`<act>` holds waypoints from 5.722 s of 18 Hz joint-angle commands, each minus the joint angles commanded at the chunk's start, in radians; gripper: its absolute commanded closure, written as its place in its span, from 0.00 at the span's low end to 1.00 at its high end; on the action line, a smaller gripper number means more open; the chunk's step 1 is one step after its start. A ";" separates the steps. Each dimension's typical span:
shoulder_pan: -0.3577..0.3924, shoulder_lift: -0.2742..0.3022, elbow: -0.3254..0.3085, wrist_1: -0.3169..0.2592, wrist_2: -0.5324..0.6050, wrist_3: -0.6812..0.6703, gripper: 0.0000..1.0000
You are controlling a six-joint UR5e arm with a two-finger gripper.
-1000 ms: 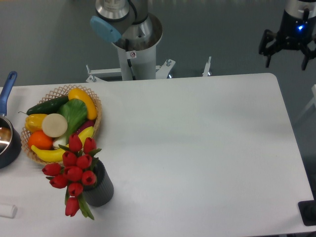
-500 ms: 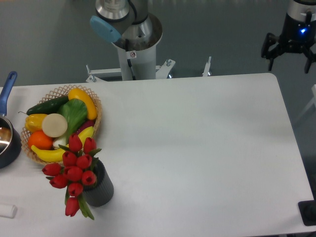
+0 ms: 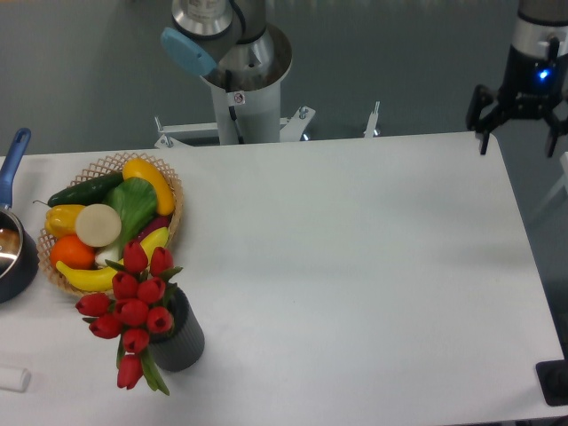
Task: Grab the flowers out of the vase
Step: 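Move the open gripper across the table toward the red tulip stems, then lower the gripper around the tulip stems above the black vase, then close the gripper on the tulip stems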
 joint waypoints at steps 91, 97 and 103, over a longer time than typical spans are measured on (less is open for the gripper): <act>-0.597 -0.166 -0.157 0.339 -0.675 -0.008 0.73; -0.580 -0.149 -0.098 0.337 -0.678 -0.090 0.73; -0.559 -0.083 -0.084 0.336 -0.687 -0.216 0.73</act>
